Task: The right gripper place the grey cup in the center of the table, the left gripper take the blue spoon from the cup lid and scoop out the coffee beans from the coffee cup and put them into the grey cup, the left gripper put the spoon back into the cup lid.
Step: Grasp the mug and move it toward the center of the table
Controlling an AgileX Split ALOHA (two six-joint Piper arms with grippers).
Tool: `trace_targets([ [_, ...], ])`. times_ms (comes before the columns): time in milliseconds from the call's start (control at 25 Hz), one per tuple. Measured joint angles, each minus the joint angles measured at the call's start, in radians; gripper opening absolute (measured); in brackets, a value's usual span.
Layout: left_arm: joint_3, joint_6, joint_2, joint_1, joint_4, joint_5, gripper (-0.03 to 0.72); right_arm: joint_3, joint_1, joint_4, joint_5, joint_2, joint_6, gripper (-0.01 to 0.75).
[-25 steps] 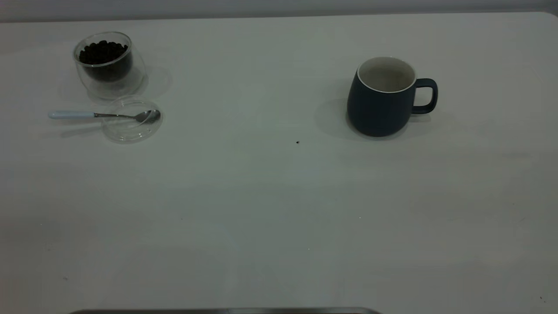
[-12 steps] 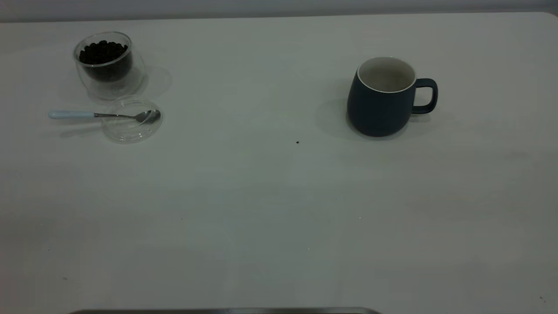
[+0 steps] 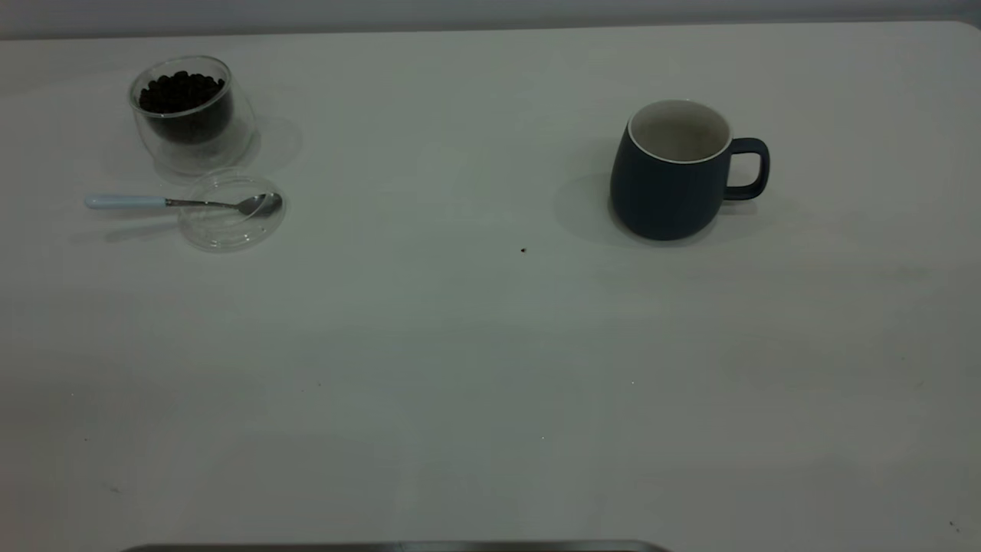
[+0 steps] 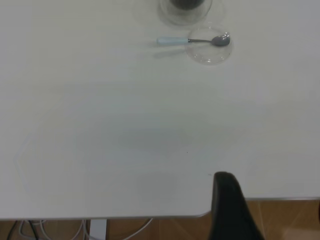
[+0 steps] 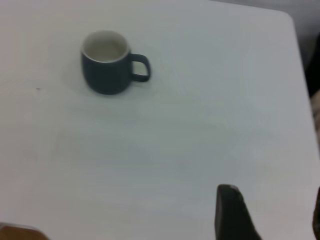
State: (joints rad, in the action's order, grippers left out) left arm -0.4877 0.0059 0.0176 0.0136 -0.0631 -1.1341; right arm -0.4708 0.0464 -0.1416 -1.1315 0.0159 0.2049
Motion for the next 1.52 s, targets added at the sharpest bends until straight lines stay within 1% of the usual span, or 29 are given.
trace_targets([
  [200, 0.0, 0.0, 0.0, 0.0, 0.0, 0.0, 0.486, 0.0, 0.0, -0.086, -0.002, -0.014, 0.016, 0.358],
  [320, 0.0, 0.0, 0.0, 0.0, 0.0, 0.0, 0.486, 0.0, 0.0, -0.183, 0.005, -0.092, 0.028, 0.358],
  [440, 0.0, 0.0, 0.0, 0.0, 0.0, 0.0, 0.486, 0.0, 0.0, -0.28, 0.047, -0.217, 0.062, 0.358],
  [600, 0.0, 0.0, 0.0, 0.0, 0.0, 0.0, 0.486, 0.0, 0.0, -0.362, 0.125, -0.435, 0.205, 0.358],
  [800, 0.0, 0.003, 0.0, 0.0, 0.0, 0.0, 0.486, 0.0, 0.0, -0.501, 0.276, -0.756, 0.395, 0.358],
  [960, 0.0, 0.003, 0.0, 0.0, 0.0, 0.0, 0.486, -0.001, 0.0, -0.701, 0.415, -1.01, 0.588, 0.358],
  [1040, 0.0, 0.003, 0.0, 0.0, 0.0, 0.0, 0.486, -0.009, 0.0, -0.815, 0.455, -1.123, 0.693, 0.358],
  [1160, 0.0, 0.003, 0.0, 0.0, 0.0, 0.0, 0.486, -0.058, 0.0, -0.933, 0.465, -1.29, 0.831, 0.358],
  [1320, 0.0, 0.003, 0.0, 0.0, 0.0, 0.0, 0.486, -0.17, 0.0, -1.023, 0.489, -1.492, 0.938, 0.358],
  [1440, 0.0, 0.003, 0.0, 0.0, 0.0, 0.0, 0.486, -0.283, 0.0, -1.036, 0.545, -1.629, 0.985, 0.358],
  [1520, 0.0, 0.003, 0.0, 0.0, 0.0, 0.0, 0.486, -0.357, 0.007, -1.037, 0.605, -1.731, 1.006, 0.358],
])
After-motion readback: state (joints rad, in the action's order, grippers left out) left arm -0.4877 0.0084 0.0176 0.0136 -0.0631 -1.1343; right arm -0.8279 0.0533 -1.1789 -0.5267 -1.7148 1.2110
